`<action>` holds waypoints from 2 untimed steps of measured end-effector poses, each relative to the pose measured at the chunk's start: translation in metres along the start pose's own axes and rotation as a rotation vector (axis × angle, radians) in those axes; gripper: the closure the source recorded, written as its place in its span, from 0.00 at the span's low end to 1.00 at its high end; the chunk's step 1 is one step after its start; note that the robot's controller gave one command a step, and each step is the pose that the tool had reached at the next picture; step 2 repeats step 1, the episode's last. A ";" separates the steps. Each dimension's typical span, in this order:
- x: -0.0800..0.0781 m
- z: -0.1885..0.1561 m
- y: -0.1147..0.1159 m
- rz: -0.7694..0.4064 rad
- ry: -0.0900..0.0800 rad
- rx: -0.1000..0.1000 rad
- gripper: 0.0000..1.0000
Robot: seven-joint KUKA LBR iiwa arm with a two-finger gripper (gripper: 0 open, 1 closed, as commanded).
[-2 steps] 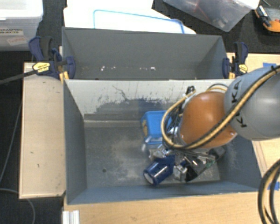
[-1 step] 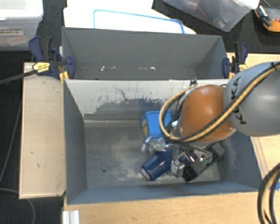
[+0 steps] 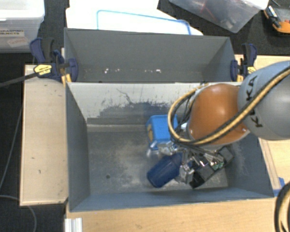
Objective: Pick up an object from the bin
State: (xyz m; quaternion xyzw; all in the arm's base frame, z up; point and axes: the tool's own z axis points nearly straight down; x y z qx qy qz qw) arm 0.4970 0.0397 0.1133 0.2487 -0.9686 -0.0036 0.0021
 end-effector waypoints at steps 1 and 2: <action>-0.009 -0.080 -0.001 -0.280 -0.006 0.004 1.00; -0.009 -0.080 -0.001 -0.280 -0.006 0.004 1.00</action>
Offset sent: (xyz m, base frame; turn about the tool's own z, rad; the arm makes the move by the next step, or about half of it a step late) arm -0.0089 -0.0042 -0.0433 -0.3615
